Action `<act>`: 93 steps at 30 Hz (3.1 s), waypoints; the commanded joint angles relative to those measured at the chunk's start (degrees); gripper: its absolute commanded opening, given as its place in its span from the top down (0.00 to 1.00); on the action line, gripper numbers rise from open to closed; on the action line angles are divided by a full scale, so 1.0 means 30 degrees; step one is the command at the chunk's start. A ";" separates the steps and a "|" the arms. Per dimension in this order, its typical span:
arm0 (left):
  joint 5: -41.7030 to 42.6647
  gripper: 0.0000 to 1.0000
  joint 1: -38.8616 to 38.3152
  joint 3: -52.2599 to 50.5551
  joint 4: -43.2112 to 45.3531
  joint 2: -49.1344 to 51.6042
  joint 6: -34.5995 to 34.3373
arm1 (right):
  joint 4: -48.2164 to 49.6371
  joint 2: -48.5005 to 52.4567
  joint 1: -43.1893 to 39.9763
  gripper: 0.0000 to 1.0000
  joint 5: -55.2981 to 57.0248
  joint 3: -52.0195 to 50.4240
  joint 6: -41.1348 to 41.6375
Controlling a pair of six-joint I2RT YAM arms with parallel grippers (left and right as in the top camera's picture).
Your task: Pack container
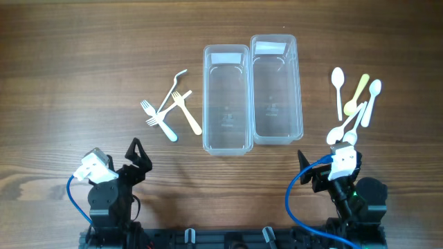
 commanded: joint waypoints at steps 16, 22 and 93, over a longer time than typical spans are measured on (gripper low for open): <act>-0.0189 0.00 -0.0452 -0.0087 0.0066 -0.0204 -0.0051 | 0.0044 -0.0255 -0.0087 0.00 0.0321 -0.0138 -0.0146; -0.0189 0.00 -0.0452 -0.0087 0.0066 -0.0204 -0.0051 | 0.0044 -0.0255 -0.0087 0.00 0.0321 -0.0138 -0.0146; 0.3096 0.01 -0.0452 0.2273 0.0036 0.0321 0.0262 | 0.1464 0.0102 -0.0087 0.00 -0.3614 0.0976 0.9872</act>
